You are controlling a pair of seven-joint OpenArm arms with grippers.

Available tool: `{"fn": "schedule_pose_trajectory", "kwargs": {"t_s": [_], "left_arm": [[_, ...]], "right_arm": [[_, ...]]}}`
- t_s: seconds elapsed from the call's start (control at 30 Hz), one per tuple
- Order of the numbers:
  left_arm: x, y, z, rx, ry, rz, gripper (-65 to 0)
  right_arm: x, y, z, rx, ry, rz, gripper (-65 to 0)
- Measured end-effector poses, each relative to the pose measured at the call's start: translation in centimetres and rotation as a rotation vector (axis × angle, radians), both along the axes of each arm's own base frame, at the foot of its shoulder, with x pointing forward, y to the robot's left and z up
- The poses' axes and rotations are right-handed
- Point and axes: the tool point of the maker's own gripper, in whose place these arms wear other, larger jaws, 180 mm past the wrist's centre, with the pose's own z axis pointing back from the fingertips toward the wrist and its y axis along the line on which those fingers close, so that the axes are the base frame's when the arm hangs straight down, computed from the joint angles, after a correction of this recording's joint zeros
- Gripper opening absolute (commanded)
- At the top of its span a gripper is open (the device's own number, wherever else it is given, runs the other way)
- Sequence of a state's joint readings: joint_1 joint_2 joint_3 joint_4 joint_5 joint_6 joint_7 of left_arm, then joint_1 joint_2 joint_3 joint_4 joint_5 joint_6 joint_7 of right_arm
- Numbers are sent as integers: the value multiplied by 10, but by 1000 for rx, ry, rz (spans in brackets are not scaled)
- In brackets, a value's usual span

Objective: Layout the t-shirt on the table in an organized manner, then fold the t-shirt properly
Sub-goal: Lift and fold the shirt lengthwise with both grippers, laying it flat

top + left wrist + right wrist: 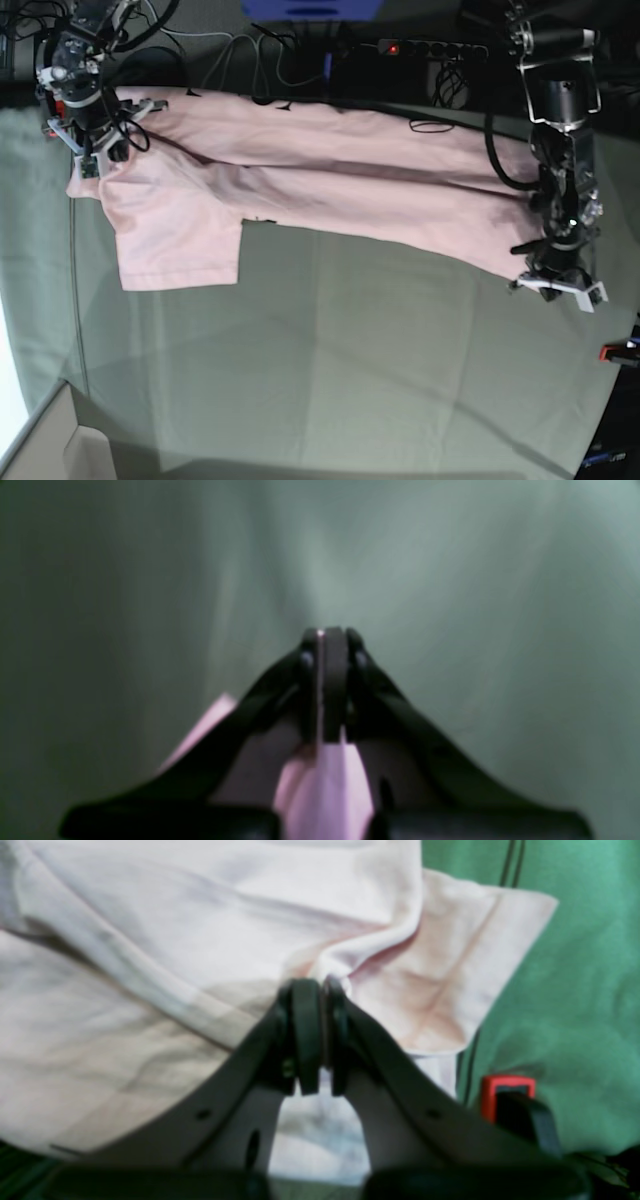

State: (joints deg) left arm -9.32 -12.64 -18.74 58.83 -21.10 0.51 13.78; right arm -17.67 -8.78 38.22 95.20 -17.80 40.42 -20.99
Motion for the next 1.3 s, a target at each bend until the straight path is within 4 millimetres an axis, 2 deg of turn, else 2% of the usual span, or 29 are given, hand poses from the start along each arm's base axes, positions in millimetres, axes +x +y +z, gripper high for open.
{"fn": "schedule_pose_trajectory", "kwargs": {"t_s": [0.1, 0.17, 0.33, 0.47, 0.57, 0.77, 0.87, 1.07, 1.17, 1.3], "left_arm": [[3, -8, 28, 10, -40, -41, -650], [-1, -13, 40, 18, -55, -60, -650], [-27, -24, 58, -59, -99, -68, -650], [-51, 10, 77, -85, -137, 27, -650], [-55, 23, 87, -95, -155, 58, -650], [-61, 39, 91, -98, -160, 100, -650], [-58, 39, 93, -96, -164, 98, -650], [-31, 39, 115, -108, -239, 95, -650], [-19, 40, 114, -133, -243, 104, -650], [-10, 42, 108, -157, -233, 119, -650]], "right_arm": [[10, -2, 7, -7, -31, 2, -646], [11, -1, 9, -8, -38, 5, -646], [10, -5, 9, -19, -33, 4, -646], [14, -7, 13, -28, -41, 7, -646], [26, -10, 30, -51, -92, 8, -646], [55, -11, 59, -79, -192, 12, -646], [66, -11, 64, -80, -209, 8, -647], [114, -11, 95, -72, -331, 5, -647], [135, -10, 98, -52, -322, -4, -647], [153, -20, 101, -54, -295, -12, -647]]}}
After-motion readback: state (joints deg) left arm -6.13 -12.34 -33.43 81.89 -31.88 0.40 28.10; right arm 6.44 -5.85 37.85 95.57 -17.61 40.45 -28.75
